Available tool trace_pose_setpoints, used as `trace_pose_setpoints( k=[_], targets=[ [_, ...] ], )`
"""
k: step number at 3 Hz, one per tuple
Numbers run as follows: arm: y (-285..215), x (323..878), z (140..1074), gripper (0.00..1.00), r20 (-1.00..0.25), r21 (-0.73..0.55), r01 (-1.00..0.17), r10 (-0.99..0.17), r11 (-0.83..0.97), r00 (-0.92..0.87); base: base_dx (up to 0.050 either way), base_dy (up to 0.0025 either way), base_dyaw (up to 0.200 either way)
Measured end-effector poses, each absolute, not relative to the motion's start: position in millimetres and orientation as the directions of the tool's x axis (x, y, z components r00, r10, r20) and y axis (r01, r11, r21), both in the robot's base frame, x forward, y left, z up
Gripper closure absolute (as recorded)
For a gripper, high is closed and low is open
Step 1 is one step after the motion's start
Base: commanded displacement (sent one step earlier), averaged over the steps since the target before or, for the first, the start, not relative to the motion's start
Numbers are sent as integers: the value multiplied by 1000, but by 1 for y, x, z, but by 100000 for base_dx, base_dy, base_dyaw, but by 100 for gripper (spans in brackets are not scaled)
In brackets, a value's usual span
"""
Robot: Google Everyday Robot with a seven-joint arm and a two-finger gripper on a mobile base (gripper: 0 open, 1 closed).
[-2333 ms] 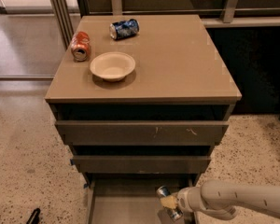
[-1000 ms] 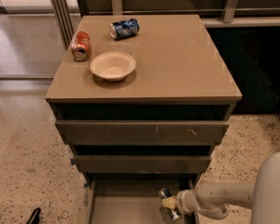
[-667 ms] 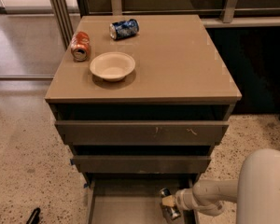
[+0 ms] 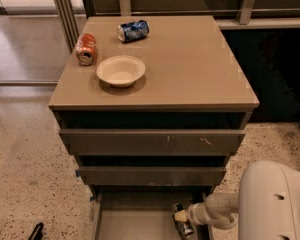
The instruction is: Place redbull can into bottom drawer
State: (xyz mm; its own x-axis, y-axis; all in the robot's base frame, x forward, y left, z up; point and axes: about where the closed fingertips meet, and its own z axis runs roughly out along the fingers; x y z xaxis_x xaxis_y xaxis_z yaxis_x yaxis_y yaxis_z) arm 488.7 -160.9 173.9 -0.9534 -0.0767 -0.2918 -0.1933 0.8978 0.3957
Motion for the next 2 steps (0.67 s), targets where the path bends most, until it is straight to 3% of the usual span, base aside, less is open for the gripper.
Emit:
trace_pose_setpoints(
  k=[2],
  targets=[
    [-161,489,173,35,-292,396,-193,-76,898,-953,0,0,0]
  ],
)
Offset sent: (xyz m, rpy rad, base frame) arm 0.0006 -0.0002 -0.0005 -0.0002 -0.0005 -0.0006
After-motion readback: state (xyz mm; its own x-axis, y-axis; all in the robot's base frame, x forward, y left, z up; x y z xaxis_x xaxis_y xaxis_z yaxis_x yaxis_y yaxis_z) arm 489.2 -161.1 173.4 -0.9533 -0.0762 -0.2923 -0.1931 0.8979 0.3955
